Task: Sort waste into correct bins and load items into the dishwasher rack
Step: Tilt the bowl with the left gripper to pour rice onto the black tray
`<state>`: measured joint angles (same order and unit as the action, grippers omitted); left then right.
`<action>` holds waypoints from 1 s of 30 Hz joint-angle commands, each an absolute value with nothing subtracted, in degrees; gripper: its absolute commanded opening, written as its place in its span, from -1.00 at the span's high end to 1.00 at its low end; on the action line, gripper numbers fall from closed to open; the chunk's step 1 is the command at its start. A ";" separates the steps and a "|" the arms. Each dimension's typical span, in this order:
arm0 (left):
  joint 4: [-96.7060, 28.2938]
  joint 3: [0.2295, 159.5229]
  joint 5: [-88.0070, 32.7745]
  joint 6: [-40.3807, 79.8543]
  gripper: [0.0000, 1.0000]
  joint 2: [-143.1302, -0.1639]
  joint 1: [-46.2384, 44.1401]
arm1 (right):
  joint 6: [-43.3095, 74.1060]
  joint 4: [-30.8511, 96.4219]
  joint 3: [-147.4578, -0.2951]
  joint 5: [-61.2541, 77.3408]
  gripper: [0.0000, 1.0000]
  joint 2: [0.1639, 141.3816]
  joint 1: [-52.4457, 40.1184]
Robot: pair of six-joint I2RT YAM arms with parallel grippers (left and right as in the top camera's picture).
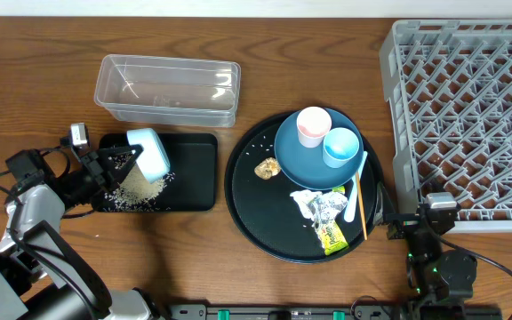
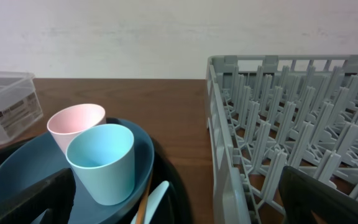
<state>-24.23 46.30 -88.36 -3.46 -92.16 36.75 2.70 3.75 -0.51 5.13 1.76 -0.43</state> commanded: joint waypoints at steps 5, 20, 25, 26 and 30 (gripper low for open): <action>-25.32 46.06 -90.02 -6.28 0.88 -92.20 36.40 | 2.07 3.84 -0.32 4.71 -0.99 1.78 -0.01; -14.41 46.06 -90.00 3.88 0.88 -92.53 35.22 | 2.07 3.84 -0.32 4.71 -0.98 1.76 -0.01; -11.62 46.09 -90.00 7.38 0.88 -92.71 34.00 | 2.07 3.84 -0.32 4.71 -0.98 1.76 -0.01; -10.83 46.09 -90.00 8.43 0.88 -92.68 33.47 | 2.07 3.84 -0.32 4.71 -0.98 1.78 -0.01; -6.35 46.09 -89.82 12.47 0.88 -92.86 31.99 | 2.07 3.84 -0.32 4.71 -0.98 1.78 -0.01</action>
